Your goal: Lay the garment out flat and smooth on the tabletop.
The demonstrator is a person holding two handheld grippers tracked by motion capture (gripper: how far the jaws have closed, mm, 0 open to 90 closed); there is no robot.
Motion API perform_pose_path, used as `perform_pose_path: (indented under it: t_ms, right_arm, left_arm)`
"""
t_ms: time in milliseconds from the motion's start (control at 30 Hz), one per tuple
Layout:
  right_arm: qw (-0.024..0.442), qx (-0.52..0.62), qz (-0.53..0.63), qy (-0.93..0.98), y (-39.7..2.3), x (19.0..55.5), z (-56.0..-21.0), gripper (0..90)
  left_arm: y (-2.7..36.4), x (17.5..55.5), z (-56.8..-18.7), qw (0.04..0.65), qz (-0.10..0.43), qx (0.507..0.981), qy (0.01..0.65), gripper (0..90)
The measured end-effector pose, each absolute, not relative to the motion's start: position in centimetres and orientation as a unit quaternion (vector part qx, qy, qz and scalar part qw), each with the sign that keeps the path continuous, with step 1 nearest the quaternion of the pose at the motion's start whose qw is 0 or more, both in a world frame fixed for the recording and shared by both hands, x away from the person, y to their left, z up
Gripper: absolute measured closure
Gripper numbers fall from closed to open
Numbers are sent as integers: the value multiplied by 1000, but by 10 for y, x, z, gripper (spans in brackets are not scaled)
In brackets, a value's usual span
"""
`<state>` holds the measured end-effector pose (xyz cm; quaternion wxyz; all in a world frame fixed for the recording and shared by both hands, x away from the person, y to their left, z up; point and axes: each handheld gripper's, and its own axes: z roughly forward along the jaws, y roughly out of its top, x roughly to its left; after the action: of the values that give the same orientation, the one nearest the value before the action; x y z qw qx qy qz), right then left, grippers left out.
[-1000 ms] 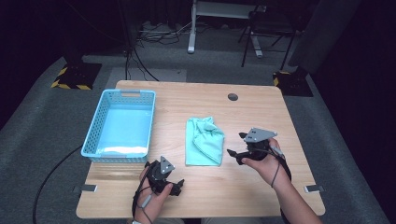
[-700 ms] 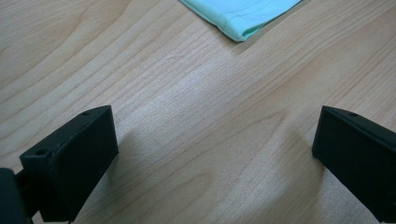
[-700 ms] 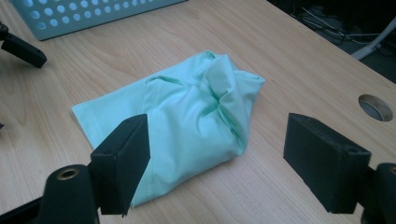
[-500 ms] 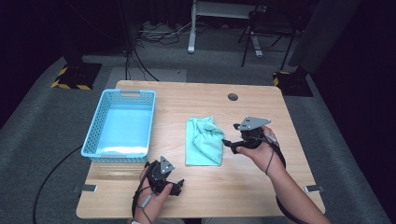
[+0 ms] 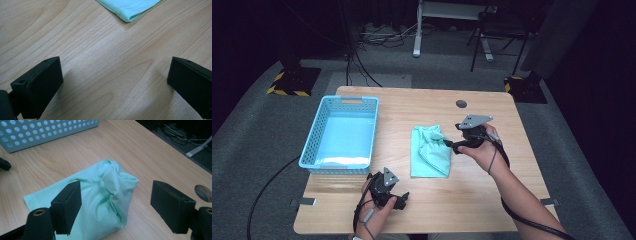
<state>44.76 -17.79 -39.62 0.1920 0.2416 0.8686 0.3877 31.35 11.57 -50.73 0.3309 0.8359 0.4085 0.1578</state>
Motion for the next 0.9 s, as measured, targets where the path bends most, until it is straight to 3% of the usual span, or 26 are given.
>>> perform_pose_path:
  t_ms: [200, 600, 733, 767, 900]
  right_arm:
    - [181, 239, 384, 874, -165, 459, -405, 268]
    - [175, 238, 364, 884, -150, 482, -425, 382]
    - [170, 232, 349, 892, -147, 485, -433, 490]
    - [174, 225, 337, 897, -145, 485, -436, 572]
    - [170, 214, 328, 905, -141, 486, -441, 655]
  left_arm:
    - [116, 314, -507, 331, 158, 836, 407, 0]
    - [116, 314, -507, 331, 158, 836, 407, 0]
    - [116, 314, -507, 331, 158, 836, 407, 0]
    - [116, 314, -507, 331, 158, 836, 407, 0]
    - [116, 314, -507, 331, 159, 836, 408, 0]
